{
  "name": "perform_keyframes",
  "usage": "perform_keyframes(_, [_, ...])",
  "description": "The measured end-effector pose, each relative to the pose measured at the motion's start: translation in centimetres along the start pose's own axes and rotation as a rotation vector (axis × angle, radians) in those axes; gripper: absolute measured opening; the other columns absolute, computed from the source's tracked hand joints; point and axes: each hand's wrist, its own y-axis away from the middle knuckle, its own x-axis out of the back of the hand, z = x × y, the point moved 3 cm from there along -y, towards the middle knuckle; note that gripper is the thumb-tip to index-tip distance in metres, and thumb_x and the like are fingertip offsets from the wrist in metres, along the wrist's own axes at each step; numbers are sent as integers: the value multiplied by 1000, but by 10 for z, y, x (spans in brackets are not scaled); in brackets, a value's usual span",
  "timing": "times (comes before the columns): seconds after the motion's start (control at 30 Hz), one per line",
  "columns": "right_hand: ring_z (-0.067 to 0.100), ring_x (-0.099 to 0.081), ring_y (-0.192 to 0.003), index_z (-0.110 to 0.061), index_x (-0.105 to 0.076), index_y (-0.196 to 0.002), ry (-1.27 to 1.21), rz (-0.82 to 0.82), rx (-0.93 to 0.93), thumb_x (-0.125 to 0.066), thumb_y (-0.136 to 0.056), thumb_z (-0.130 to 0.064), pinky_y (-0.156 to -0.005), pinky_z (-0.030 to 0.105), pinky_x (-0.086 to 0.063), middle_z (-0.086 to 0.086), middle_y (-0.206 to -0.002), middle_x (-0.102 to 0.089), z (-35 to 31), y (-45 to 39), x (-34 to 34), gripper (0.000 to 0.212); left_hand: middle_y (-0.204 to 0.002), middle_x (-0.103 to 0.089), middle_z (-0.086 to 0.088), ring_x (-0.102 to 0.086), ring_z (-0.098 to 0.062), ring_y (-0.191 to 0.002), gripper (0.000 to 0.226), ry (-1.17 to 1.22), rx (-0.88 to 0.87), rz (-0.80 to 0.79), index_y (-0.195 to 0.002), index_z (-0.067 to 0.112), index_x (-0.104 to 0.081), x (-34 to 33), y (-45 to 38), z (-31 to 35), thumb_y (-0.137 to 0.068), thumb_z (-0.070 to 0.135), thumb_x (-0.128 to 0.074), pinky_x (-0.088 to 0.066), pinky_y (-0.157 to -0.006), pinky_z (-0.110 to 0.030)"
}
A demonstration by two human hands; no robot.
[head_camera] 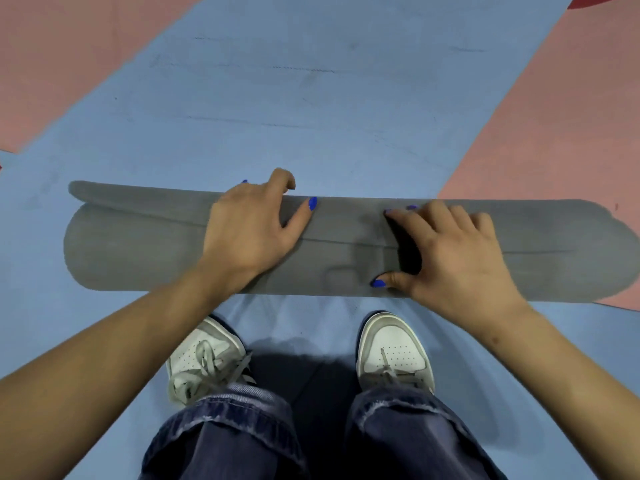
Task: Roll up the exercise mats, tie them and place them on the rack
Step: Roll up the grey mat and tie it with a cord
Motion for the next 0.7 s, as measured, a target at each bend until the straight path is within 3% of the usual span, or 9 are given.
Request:
perform_keyframes(0.07, [30,-56,-83,-18,-64,-117,-6,50,-16,-49,-77,-64,-73,38,-34,6,-96,-60,-7,16,1,63,-95,-72,0,-65,-27,-93,51,-31,-63,27,-118,20,-60,-5,20,1,-93,53,-30,-44,-94,-37])
perform_keyframes(0.13, [27,-55,-84,-19,-65,-114,-104,66,-92,-40,-85,-60,-75,35,-29,2,-93,-60,-10,29,6,56,-106,-70,-1,-64,-27,-100,46,-34,-142,105,-116,17,-67,-7,36,3,-96,46,-37,-42,-96,-38])
perform_keyframes(0.3, [22,-56,-79,-20,-70,-102,-416,138,-320,-49,-84,-37,-75,33,-36,-4,-83,-66,-3,40,13,32,-112,-67,-4,-59,-28,-103,40,-55,-196,218,-114,12,-66,-11,58,6,-96,39,-42,-40,-93,-40])
perform_keyframes(0.4, [27,-55,-79,-18,-70,-103,-354,42,-299,-63,-83,-29,-72,31,-39,1,-82,-65,1,26,13,24,-116,-66,-8,-56,-29,-105,41,-90,-220,258,-116,8,-65,-12,71,7,-96,36,-44,-40,-96,-43])
perform_keyframes(0.47, [31,-52,-88,-19,-67,-114,-243,-99,-225,-68,-84,-34,-77,36,-39,5,-90,-62,4,13,14,33,-118,-65,-9,-55,-29,-107,41,-88,-223,272,-117,7,-65,-12,73,7,-96,36,-45,-41,-97,-44])
perform_keyframes(0.57, [29,-41,-112,-29,-46,-137,-97,-205,-310,-64,-74,-63,-94,38,-29,6,-117,-50,21,4,19,74,-117,-65,-9,-53,-27,-107,40,-80,-219,292,-117,7,-65,-10,72,7,-96,36,-46,-41,-97,-44])
perform_keyframes(0.63, [24,-29,-128,-35,-31,-145,-131,-304,-447,-54,-61,-83,-105,39,-18,1,-136,-38,32,9,17,100,-117,-65,-9,-54,-28,-106,40,-77,-228,294,-117,7,-65,-8,73,8,-96,35,-46,-41,-97,-45])
perform_keyframes(0.7, [18,-17,-140,-39,-27,-146,-220,-374,-494,-37,-48,-97,-113,40,-6,-5,-150,-28,40,19,7,114,-118,-65,-10,-58,-30,-105,40,-67,-239,279,-117,6,-65,-8,74,7,-97,35,-47,-40,-98,-45])
